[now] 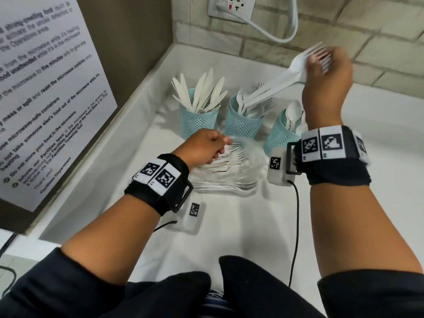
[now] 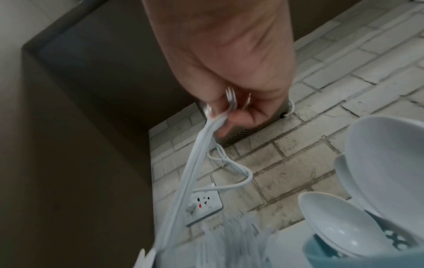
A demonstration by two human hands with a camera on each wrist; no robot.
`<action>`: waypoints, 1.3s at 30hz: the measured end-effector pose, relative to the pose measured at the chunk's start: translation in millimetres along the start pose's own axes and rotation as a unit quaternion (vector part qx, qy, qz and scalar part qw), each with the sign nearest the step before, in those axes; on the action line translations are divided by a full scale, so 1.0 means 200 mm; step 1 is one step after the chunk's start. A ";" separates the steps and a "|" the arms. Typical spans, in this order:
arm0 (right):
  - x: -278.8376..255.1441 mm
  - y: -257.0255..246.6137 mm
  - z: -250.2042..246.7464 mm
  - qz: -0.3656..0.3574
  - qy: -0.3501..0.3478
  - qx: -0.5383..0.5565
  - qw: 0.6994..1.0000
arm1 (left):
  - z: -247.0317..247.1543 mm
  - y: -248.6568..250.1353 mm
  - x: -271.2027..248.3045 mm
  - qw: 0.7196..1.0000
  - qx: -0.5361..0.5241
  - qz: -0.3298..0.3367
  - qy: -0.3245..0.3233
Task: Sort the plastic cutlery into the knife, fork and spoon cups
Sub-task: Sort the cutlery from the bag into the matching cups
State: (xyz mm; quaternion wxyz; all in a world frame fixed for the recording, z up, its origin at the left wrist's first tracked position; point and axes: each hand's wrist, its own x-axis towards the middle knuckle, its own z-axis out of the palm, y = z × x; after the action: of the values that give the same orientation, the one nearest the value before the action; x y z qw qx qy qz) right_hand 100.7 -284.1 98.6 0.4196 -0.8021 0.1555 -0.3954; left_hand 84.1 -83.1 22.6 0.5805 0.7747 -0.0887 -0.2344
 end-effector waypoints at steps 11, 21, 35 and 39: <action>-0.14 0.06 0.18 -0.123 -0.147 -0.232 0.954 | 0.00 -0.09 0.03 0.930 0.368 0.010 -0.018; -0.17 -0.01 0.17 -0.099 -0.252 -0.342 0.900 | 0.04 -0.12 0.06 0.877 0.479 0.021 -0.010; -0.20 -0.16 0.01 -0.012 -0.315 -0.259 0.913 | 0.05 -0.09 0.04 0.865 0.497 0.029 -0.071; -0.21 -0.16 -0.01 0.039 -0.379 -0.287 0.879 | 0.06 -0.09 0.04 0.861 0.503 0.025 -0.074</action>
State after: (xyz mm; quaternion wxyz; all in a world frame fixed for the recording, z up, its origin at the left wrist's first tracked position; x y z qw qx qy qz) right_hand 69.2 -241.5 102.8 0.2131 -0.9691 0.1225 0.0180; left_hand 83.6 -90.5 0.6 0.1089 0.9392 -0.2568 -0.2001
